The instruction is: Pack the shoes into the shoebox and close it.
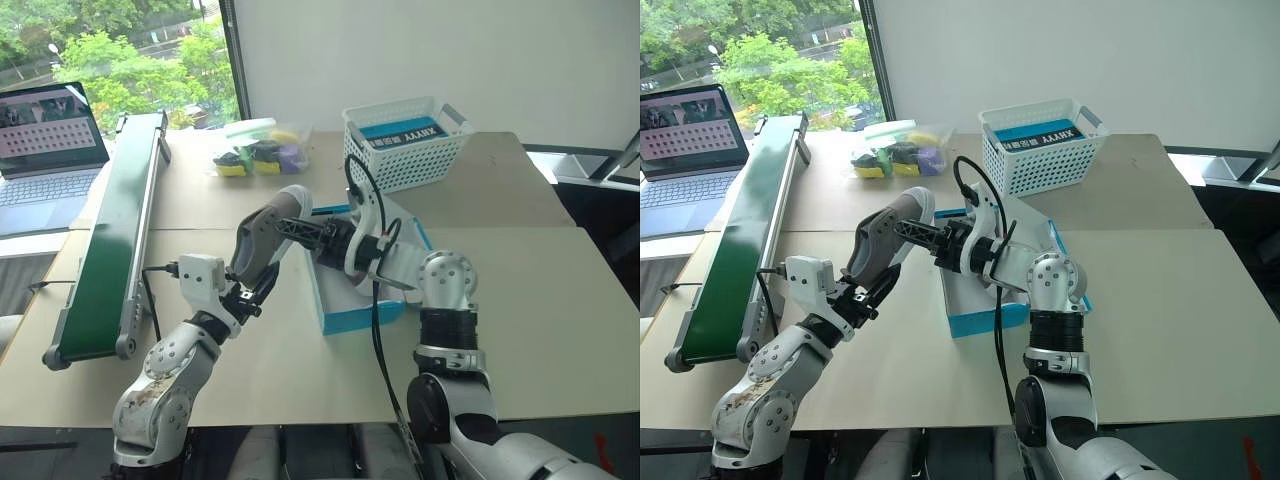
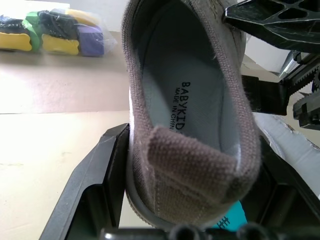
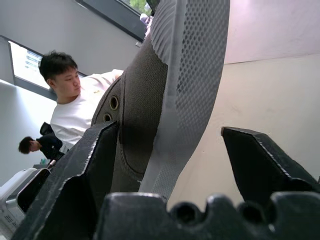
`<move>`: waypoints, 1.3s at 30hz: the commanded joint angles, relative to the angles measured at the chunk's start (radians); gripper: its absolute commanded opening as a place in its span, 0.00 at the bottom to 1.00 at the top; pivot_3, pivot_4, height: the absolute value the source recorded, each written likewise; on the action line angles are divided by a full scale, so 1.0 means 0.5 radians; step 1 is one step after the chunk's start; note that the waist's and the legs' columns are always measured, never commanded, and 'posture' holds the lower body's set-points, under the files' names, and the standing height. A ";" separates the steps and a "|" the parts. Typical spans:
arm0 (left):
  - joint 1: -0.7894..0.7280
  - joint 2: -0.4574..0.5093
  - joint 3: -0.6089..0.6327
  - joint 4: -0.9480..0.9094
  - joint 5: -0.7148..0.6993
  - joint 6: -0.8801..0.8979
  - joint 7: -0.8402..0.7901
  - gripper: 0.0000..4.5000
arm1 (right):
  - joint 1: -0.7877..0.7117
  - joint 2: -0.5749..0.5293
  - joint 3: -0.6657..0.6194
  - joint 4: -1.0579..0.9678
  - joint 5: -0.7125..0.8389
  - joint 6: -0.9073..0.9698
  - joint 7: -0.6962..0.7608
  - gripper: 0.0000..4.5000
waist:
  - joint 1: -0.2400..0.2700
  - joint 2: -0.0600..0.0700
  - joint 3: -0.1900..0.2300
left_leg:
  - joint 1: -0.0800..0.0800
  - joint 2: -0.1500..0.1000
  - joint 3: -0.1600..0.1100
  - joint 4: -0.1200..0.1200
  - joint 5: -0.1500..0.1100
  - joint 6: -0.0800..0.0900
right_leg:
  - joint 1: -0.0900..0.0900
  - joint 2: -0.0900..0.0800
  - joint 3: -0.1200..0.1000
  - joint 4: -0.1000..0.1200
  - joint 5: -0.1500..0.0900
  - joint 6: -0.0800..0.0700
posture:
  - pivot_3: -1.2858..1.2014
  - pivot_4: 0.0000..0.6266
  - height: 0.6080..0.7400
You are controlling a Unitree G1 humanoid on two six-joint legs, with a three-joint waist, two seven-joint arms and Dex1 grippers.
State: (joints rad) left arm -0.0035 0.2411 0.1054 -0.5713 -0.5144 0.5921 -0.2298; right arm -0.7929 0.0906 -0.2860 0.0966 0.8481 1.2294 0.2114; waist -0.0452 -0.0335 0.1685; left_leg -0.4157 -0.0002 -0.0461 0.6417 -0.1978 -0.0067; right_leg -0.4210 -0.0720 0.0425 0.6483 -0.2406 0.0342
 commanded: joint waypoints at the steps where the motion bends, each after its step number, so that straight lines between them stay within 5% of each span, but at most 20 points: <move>1: -0.042 0.015 0.011 -0.049 -0.021 -0.018 -0.015 0.59 | -0.045 0.133 -0.016 -0.086 0.122 -0.053 -0.025 0.45 | 0.002 0.000 0.000 | 0.000 0.000 0.000 0.000 0.000 0.000 | 0.000 0.000 0.000 0.000 0.000 0.000 | 0.52 0.24 0.99; 6: -0.048 0.017 0.019 -0.051 -0.020 -0.017 -0.011 0.59 | -0.047 0.132 -0.009 -0.077 0.172 -0.060 -0.049 0.11 | 0.001 0.000 0.000 | 0.000 0.000 0.000 0.000 0.000 0.000 | 0.001 0.000 0.000 0.000 0.000 0.000 | 0.52 0.24 0.99; 17: -0.045 0.092 -0.055 0.010 0.204 -0.038 0.069 0.59 | -0.048 0.118 0.028 -0.053 0.181 -0.081 -0.098 0.07 | 0.001 0.000 0.000 | 0.000 0.000 0.000 0.000 0.000 0.000 | 0.000 0.000 0.000 0.000 0.000 0.000 | 0.52 0.24 0.99; 22: -0.012 0.129 -0.094 -0.037 0.240 -0.067 0.013 0.99 | -0.091 0.145 -0.080 -0.004 0.246 -0.155 -0.206 0.07 | 0.002 0.000 0.000 | 0.000 0.001 0.000 0.000 0.000 0.000 | 0.000 0.000 0.000 -0.001 0.000 0.000 | 0.52 0.24 0.99; 24: 0.004 0.145 -0.114 -0.058 0.253 -0.091 -0.017 1.00 | -0.136 0.137 -0.145 0.056 0.281 -0.219 -0.276 0.07 | 0.003 0.000 0.000 | 0.000 0.001 0.000 0.000 0.000 0.000 | 0.000 0.001 0.000 -0.001 0.000 0.000 | 0.52 0.24 0.99; 29: 0.104 0.211 -0.118 -0.129 0.243 -0.142 -0.132 1.00 | -0.362 -0.115 -0.219 0.259 0.225 -0.358 -0.282 0.07 | -0.004 0.004 0.003 | 0.000 0.001 0.002 0.000 0.000 0.000 | -0.001 0.001 0.001 -0.001 0.000 0.000 | 0.52 0.24 0.99; 34: 0.234 0.402 -0.046 -0.135 0.258 -0.145 -0.282 1.00 | -0.815 -0.804 0.212 0.613 -0.089 -0.069 0.176 0.07 | 0.020 0.011 0.008 | -0.002 -0.001 0.002 -0.001 0.000 0.000 | -0.001 -0.002 -0.002 -0.005 -0.001 0.001 | 0.52 0.24 0.99; 39: 0.248 0.517 -0.040 -0.088 0.287 -0.162 -0.379 1.00 | -1.078 -1.077 0.677 0.842 -0.290 0.192 0.631 0.07 | -0.015 0.010 0.008 | -0.001 0.002 0.007 -0.002 -0.003 0.005 | 0.000 0.001 0.002 -0.009 -0.002 0.001 | 0.52 0.24 0.99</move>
State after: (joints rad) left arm 0.1202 0.4815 0.0775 -0.6049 -0.3806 0.5384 -0.3964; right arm -1.2841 -0.4271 -0.0249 0.5009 0.7306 1.2787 0.4309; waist -0.0526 -0.0283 0.1726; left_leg -0.4162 0.0010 -0.0423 0.6405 -0.1996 -0.0037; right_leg -0.4212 -0.0715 0.0441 0.6449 -0.2416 0.0344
